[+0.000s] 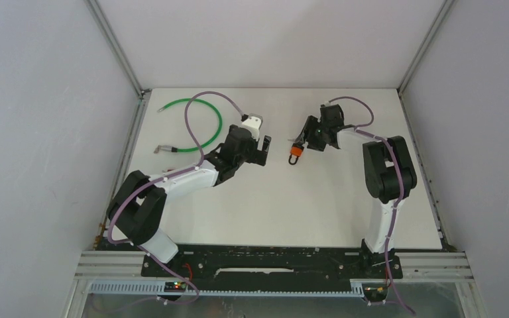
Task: Lock with the key
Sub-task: Pick up the lock from the center of the board.
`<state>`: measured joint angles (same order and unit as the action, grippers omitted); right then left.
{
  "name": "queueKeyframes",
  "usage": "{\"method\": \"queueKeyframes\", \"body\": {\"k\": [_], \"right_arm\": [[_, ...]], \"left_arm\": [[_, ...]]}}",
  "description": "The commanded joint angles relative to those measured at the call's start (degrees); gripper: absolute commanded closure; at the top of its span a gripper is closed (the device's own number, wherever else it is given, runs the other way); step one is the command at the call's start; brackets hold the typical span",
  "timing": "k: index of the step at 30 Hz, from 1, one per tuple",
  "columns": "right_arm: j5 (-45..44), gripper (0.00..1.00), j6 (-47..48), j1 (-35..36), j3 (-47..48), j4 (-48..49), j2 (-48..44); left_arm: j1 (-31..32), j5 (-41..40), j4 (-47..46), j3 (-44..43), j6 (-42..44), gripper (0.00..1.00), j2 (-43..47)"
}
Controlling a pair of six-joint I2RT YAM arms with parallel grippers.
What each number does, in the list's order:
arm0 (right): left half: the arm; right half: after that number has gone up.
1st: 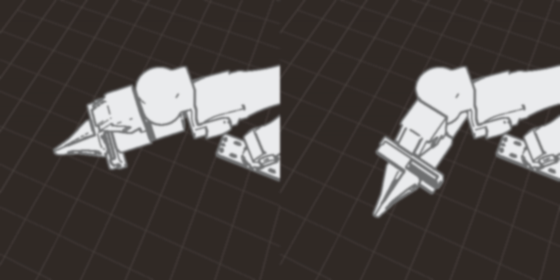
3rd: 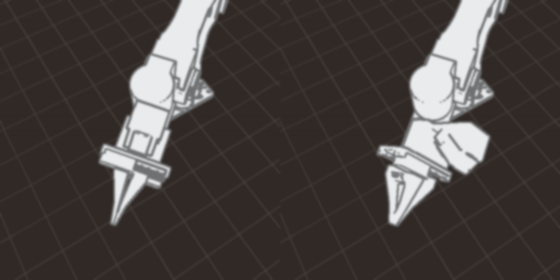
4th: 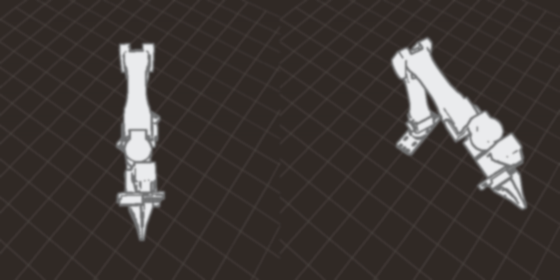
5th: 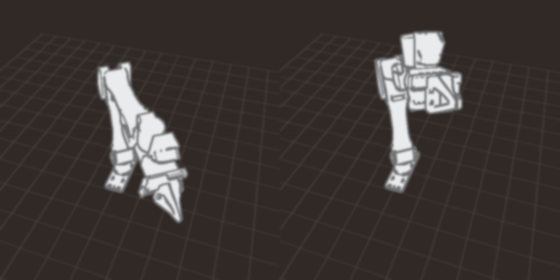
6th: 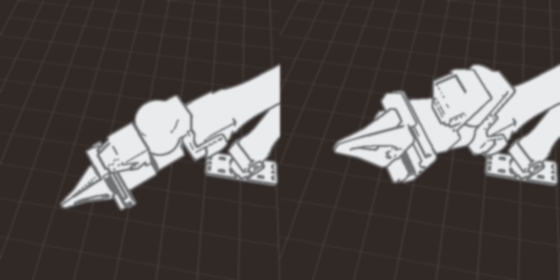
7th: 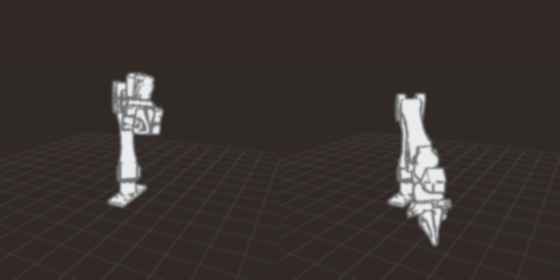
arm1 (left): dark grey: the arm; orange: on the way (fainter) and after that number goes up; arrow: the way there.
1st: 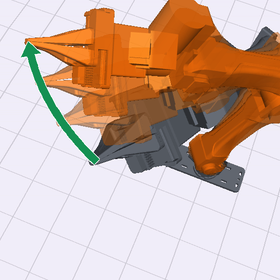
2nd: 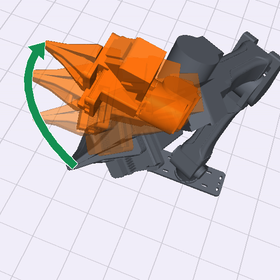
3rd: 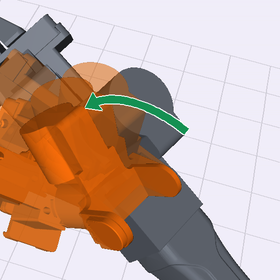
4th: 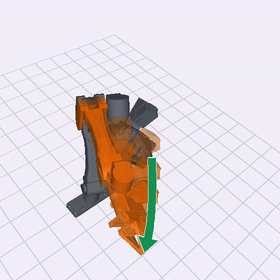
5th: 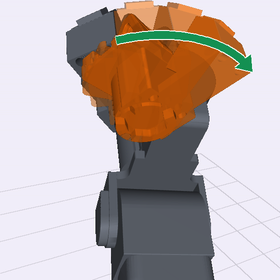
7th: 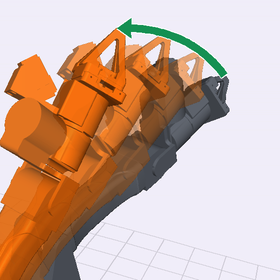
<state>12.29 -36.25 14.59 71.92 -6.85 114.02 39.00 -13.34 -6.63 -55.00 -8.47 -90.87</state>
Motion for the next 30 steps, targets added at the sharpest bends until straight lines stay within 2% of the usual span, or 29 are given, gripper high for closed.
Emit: {"method": "queueKeyframes", "body": {"k": [1, 3, 8, 15, 26, 30], "right_arm": [[4.75, 0.43, -1.05, -2.26, 0.15, 5.87, 1.67], [6.24, 0.44, -0.99, -2.63, 0.26, 8.38, 1.98], [7.37, 0.45, 0.45, -2.68, 3.08, 7.29, 4.18], [11.22, 0.57, 1.38, -1.69, 6.05, 5.29, 7.19], [2.99, 0.71, 3.16, 4.70, 4.67, -3.23, 3.86], [-0.57, 0.70, 3.24, 5.86, 4.48, -6.50, 2.01]], "left_arm": [[-0.03, -0.91, -0.75, -2.48, 1.35, 0.03, 0.37], [-0.04, -1.01, -0.82, -2.42, 1.35, 0.03, 0.48], [0.02, -0.90, -0.92, -2.16, 1.35, 0.03, 0.82], [-0.02, -0.97, -0.92, -2.13, 1.26, 0.03, 0.79], [-0.06, -1.31, -0.51, -2.44, 1.34, 0.03, 0.55], [0.00, -1.78, -0.15, -2.66, 1.35, 0.03, 0.43]]}}
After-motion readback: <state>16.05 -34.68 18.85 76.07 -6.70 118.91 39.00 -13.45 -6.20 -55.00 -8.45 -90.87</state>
